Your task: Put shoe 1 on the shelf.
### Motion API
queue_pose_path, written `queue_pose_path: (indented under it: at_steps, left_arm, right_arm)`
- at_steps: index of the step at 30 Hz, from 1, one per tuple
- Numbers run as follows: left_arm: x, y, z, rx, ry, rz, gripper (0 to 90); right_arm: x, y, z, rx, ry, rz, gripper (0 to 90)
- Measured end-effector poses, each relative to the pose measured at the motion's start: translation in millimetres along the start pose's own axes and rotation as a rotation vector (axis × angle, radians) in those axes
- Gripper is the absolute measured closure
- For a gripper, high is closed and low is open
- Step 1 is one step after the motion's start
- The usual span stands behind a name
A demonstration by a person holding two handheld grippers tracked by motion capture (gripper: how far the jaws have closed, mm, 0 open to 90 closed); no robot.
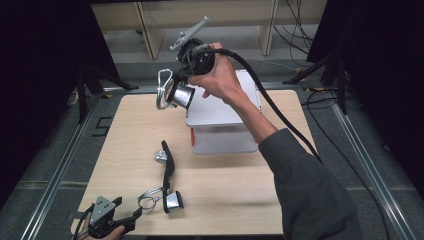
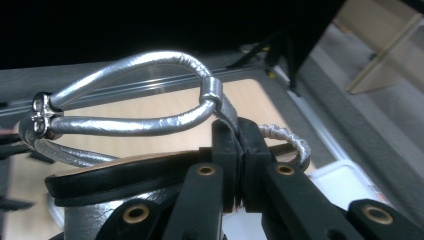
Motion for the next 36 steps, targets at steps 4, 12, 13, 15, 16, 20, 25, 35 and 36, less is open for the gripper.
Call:
queue_pose_path:
  at_steps: [4,12,13,15,16,20,25,35,36]
  left_arm:
    - [0.2,0.6,0.5,0.001,-0.003,0.004,18.5]
    - [-0.5,2.3,0.3,-0.004,-0.012,0.012,18.5]
    - [-0.3,2.0,0.7,-0.005,-0.016,0.011,18.5]
    - [0.4,0.6,0.0,0.001,-0.006,0.005,18.5]
    - [0.4,0.6,0.0,0.001,-0.006,0.005,18.5]
    - [0.0,1.2,-1.2,0.008,0.006,-0.004,18.5]
    - [0.0,2.1,-0.2,-0.002,-0.020,0.007,18.5]
    - [0.1,0.9,-3.0,0.011,0.006,-0.006,18.5]
    - [-0.1,1.4,-2.2,0.005,-0.009,0.005,18.5]
  right_arm:
    - [-2.2,-4.9,-22.6,0.070,0.020,0.004,88.5]
    - [3.2,-15.7,-54.3,0.168,-0.028,0.022,88.4]
    - [3.3,-16.4,-58.1,0.184,-0.008,0.020,88.4]
    - [3.7,-19.3,-62.1,0.200,-0.025,0.015,88.4]
    - [3.7,-19.3,-62.1,0.200,-0.025,0.015,88.4]
    - [6.3,-28.0,-76.4,0.257,-0.029,0.035,88.4]
    - [13.0,-39.6,-82.6,0.286,-0.029,0.066,88.3]
    - [42.5,-34.0,-76.7,0.249,-0.107,0.043,86.7]
    - [46.1,-31.3,-75.3,0.244,-0.121,0.052,86.5]
Point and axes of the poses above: each handheld gripper's, and its own axes: y roughly backward along the jaws, x roughly out of its underside, z roughly to its left, the point moved 2 cm from there along -y, roughly forward along the jaws, and after that the axes turned 7 degrees about -z, right-handed, at the moved point
